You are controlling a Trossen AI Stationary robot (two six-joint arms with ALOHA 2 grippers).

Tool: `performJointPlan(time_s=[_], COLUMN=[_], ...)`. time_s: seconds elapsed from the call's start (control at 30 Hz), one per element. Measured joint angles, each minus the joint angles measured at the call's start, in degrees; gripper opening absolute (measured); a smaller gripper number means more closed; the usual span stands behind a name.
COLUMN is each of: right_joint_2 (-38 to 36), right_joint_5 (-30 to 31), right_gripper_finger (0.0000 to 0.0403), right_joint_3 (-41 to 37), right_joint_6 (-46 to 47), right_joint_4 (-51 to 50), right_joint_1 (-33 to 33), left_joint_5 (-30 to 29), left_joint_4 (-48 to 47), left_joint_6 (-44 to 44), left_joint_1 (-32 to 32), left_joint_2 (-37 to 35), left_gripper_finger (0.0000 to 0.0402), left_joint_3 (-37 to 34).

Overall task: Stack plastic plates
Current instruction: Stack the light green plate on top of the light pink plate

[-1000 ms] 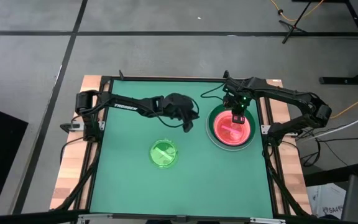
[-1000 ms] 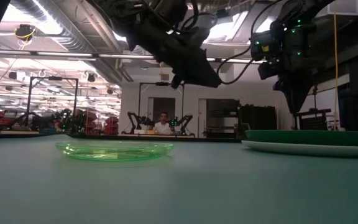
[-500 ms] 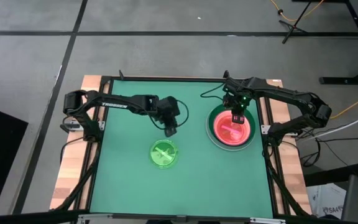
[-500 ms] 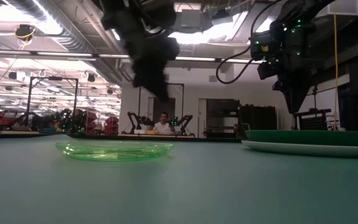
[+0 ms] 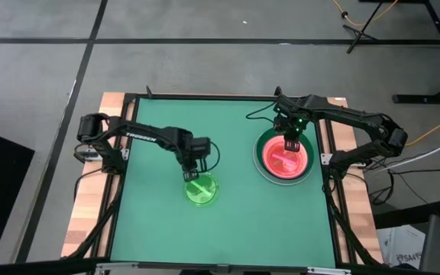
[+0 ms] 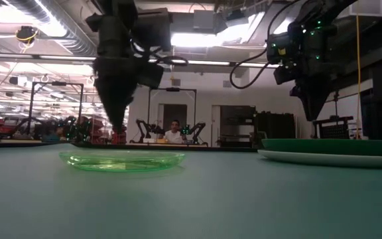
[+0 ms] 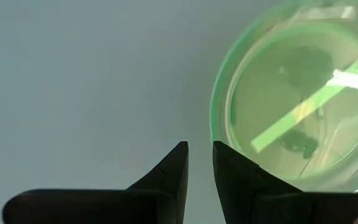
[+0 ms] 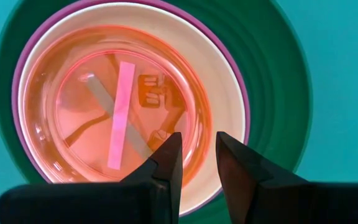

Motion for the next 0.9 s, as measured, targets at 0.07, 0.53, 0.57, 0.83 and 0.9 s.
performJointPlan(time_s=[0.07,0.53,0.57,0.83,0.9], right_joint_2=[0.0,0.0,0.0,0.0,0.0], right_joint_5=[0.0,0.0,0.0,0.0,0.0], right_gripper_finger=[0.0088,0.0088,0.0088,0.0088,0.0088], right_joint_3=[0.0,0.0,0.0,0.0,0.0], right_joint_6=[0.0,0.0,0.0,0.0,0.0], right_joint_4=[0.0,0.1,0.1,0.1,0.1], right_joint_1=[0.0,0.0,0.0,0.0,0.0], left_joint_5=[0.0,5.0,5.8,6.4,6.9], left_joint_4=[0.0,0.9,1.2,5.3,6.2], left_joint_6=[-0.1,-10.0,-10.5,-14.9,-15.1], left_joint_1=[-0.6,-1.9,-1.9,-1.9,-1.9], left_joint_2=[0.0,0.0,0.0,0.0,0.0], left_gripper_finger=[0.0068,0.0068,0.0068,0.0068,0.0068], left_joint_3=[-0.9,-5.1,-5.2,-8.5,-9.1])
